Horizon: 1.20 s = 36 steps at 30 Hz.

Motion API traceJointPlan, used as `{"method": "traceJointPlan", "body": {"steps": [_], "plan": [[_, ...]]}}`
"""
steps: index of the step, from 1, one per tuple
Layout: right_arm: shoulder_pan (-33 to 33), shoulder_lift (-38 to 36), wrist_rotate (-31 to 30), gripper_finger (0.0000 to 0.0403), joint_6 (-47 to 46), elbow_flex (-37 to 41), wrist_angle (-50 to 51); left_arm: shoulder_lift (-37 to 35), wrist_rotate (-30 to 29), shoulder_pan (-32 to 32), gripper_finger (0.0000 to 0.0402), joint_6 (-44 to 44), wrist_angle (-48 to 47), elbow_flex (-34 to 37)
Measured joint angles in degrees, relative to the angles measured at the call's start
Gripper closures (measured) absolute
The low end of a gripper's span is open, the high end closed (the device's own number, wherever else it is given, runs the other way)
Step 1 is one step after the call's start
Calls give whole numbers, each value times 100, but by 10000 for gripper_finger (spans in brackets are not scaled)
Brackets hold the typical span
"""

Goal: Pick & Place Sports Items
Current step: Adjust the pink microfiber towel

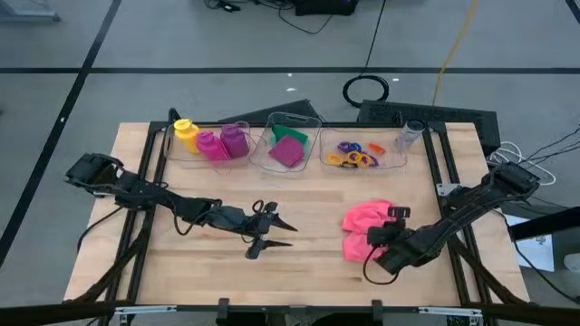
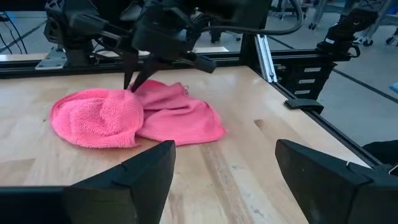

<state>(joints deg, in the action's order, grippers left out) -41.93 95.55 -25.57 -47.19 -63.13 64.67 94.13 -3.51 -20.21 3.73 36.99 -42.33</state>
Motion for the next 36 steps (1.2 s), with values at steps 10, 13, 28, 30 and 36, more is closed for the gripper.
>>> {"method": "traceJointPlan", "body": {"steps": [10, 13, 28, 30, 36], "plan": [[-7, -2, 202, 361, 622, 35, -731, 0, 0, 0, 165, 7, -90, 0], [44, -2, 357, 341, 576, 147, -809, 0, 0, 0, 165, 9, -88, 0], [871, -21, 893, 262, 314, 1192, -870, 0, 0, 0, 165, 17, -87, -2], [917, -17, 911, 279, 459, 1198, -904, 0, 0, 0, 165, 17, -87, -2], [931, -136, 764, 382, 1138, 1209, -1614, 0, 0, 0, 165, -4, -85, 0]]}}
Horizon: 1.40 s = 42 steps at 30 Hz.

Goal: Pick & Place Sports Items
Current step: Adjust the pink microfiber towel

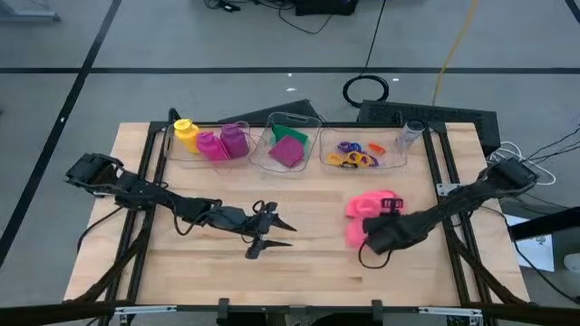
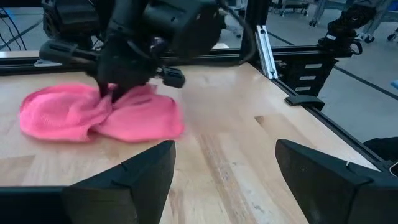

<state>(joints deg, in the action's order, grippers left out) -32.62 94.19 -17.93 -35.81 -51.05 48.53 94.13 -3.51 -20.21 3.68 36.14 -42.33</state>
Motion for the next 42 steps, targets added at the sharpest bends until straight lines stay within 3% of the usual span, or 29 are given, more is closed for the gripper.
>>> {"method": "traceJointPlan", "body": {"steps": [2, 6, 18, 25, 35, 42], "plan": [[0, -115, 3, 402, 252, 0, -324, 0, 0, 0, 165, -2, 0, -2], [-2, -413, 12, 388, 668, 2, -1129, 0, 0, 0, 165, -5, 2, -2], [112, -940, -127, 402, 2337, 0, -3373, 0, 181, 106, 165, -288, 4, -11], [427, -942, -120, 403, 2302, 0, -3514, 312, 108, 234, 165, -684, 172, -108], [695, -942, -123, 403, 2303, -2, -3569, 1701, -29, 422, 165, -833, -59, -1288], [695, -942, -123, 403, 2153, -7, -3813, 2048, -1199, 529, 165, -809, -886, -1832]]}}
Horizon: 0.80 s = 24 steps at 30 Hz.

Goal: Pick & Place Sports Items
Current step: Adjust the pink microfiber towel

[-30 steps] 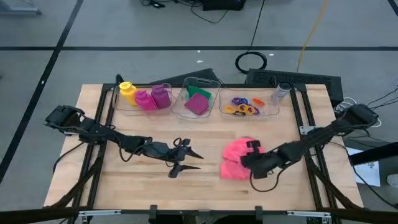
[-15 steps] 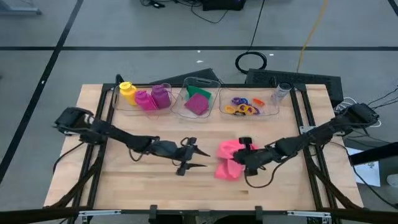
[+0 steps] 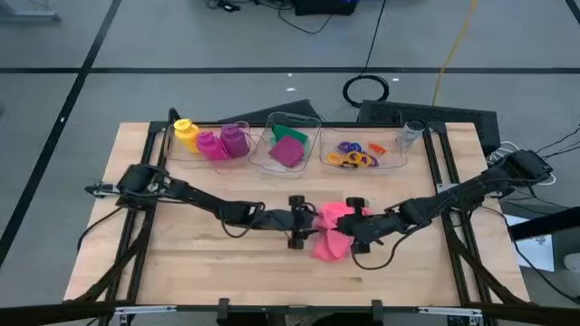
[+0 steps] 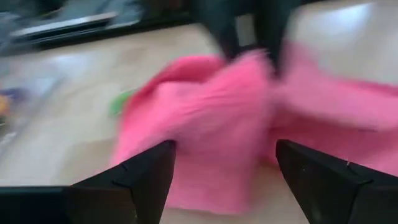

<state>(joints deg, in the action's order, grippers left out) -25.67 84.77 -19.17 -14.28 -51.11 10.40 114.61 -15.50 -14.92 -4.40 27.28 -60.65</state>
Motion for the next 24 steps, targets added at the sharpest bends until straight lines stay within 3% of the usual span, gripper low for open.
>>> {"method": "traceJointPlan", "body": {"steps": [7, 13, 16, 24], "plan": [[-2, 0, 2, 403, 32, 0, -242, 57, -995, -7, 165, 39, -230, -76], [-4, 0, 3, 403, 42, 0, -300, 57, -1118, -4, 182, 20, -277, -76], [-4, 0, 3, 403, 42, 0, -296, 57, -1116, -4, 227, 20, -288, -76], [-4, 0, 3, 403, 44, 0, -279, 55, -1065, -7, 393, -76, -357, -76]]}}
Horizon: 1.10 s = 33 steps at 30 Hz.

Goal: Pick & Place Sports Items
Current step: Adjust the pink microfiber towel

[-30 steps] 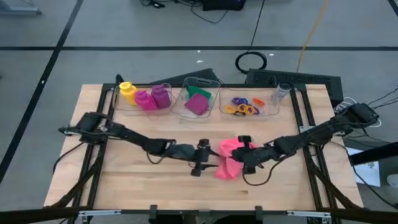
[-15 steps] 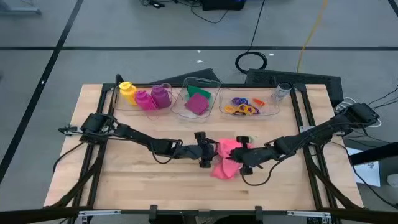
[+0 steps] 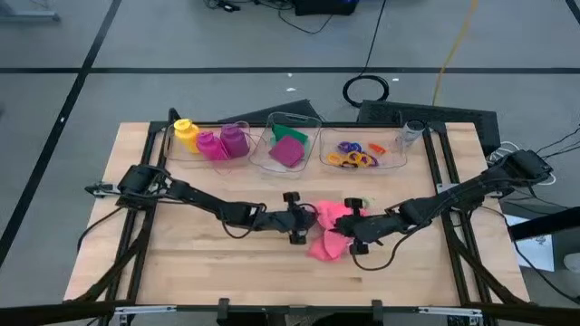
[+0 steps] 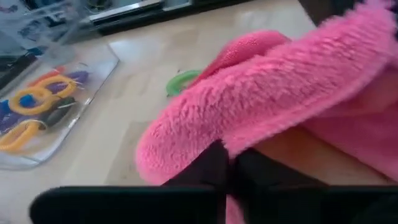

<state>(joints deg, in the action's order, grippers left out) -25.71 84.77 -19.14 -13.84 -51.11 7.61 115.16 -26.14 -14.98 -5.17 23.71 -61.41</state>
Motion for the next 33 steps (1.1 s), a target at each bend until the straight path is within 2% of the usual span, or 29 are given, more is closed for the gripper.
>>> {"method": "traceJointPlan", "body": {"steps": [4, 7, 10, 17, 23, 30, 33], "plan": [[0, 0, 33, 403, 138, 0, 19, -155, 209, -15, 392, -139, -393, 0], [12, 0, 325, 402, 322, 0, -7, -453, 268, -15, 400, 21, -993, 0], [96, 0, 554, 389, 358, -2, -104, -824, 582, -6, 399, 210, -1678, 0], [468, -2, 1342, 312, 607, -2, -587, -1499, 1617, 34, 400, 685, -2495, 0], [832, -2, 1477, 229, 1048, -2, -1029, -1633, 2146, -11, 401, 699, -2949, 0], [992, 103, 1468, 168, 1329, -4, -1901, -1633, 2027, 92, 401, 1126, -2914, 0], [819, 301, 1166, 156, 1515, -2, -2147, -1633, 1988, 203, 401, 1300, -2780, 0]]}}
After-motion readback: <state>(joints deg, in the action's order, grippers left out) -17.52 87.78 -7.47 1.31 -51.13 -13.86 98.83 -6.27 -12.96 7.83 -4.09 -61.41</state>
